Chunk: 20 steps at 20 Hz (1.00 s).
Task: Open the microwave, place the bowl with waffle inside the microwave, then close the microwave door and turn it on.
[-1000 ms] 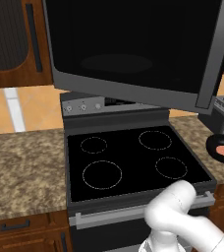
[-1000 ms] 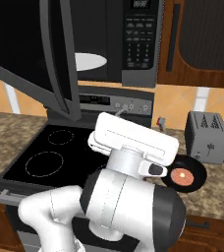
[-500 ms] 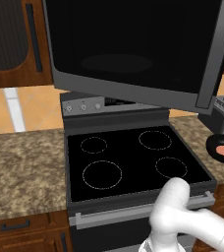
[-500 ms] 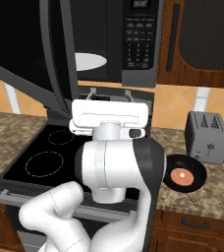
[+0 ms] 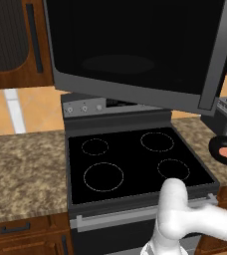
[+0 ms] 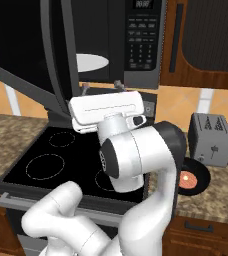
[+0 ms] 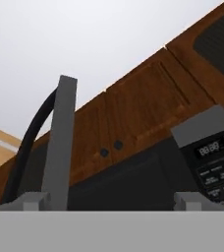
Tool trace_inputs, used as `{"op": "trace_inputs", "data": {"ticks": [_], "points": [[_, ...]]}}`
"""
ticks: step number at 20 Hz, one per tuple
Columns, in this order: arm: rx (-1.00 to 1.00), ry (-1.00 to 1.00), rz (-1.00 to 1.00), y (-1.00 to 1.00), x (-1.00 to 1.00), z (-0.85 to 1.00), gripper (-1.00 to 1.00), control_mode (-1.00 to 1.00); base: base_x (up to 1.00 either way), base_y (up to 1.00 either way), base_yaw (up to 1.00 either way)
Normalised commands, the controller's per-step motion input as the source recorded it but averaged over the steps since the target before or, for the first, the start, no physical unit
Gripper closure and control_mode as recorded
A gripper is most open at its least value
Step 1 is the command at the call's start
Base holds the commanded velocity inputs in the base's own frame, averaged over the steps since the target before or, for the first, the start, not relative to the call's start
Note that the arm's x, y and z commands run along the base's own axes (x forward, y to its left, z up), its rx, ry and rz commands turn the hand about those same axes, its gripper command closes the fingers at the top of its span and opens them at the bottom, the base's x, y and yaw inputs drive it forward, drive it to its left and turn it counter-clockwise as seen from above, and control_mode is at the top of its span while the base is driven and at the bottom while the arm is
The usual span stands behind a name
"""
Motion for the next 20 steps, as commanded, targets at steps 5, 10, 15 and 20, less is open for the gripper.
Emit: {"op": "trace_inputs", "data": {"ticks": [5,10,15,20], "points": [[0.0,0.01,0.09,-0.11,0.0,-0.1,-1.0,-1.0,0.0,0.0,0.0],[-0.01,0.13,0.0,-0.01,0.0,-0.41,1.0,-1.0,0.0,0.0,0.0],[0.0,0.12,0.0,-0.19,0.0,-0.61,1.0,-1.0,0.0,0.0,0.0],[0.0,0.22,0.0,-0.3,0.11,-0.56,1.0,-1.0,0.0,0.0,0.0]]}}
